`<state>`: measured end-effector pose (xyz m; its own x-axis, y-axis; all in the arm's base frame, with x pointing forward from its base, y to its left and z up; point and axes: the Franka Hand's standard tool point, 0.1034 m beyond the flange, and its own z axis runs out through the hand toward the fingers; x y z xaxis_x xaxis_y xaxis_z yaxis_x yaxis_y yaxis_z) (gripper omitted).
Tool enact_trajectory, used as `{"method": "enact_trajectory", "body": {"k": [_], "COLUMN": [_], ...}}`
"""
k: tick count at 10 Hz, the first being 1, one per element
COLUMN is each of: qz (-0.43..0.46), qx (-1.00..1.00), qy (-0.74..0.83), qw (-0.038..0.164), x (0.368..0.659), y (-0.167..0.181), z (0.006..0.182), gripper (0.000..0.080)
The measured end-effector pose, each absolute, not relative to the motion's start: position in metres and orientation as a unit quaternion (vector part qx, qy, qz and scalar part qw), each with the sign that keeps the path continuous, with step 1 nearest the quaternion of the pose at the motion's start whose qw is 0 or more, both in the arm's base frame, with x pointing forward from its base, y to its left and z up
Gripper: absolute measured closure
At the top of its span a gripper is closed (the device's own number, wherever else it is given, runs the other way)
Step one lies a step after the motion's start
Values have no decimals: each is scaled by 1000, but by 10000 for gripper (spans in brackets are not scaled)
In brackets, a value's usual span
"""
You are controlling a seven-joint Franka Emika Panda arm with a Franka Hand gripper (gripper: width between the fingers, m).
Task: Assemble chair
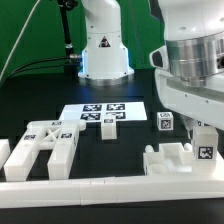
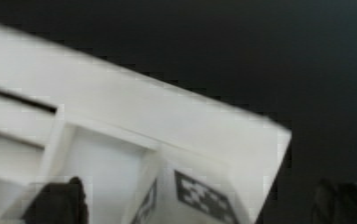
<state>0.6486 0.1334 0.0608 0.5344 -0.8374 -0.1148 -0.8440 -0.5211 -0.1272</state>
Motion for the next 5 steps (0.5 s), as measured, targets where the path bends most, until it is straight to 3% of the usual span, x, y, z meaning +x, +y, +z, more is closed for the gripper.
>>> {"method": "enact_trajectory", "body": {"k": [3,5], "qz": [11,-12], "qx": [-912,-966], "qy": [401,252], "qw": [83,60], "x": [649,653], "y": [131,123], "z": [60,64], "gripper": [151,151]}}
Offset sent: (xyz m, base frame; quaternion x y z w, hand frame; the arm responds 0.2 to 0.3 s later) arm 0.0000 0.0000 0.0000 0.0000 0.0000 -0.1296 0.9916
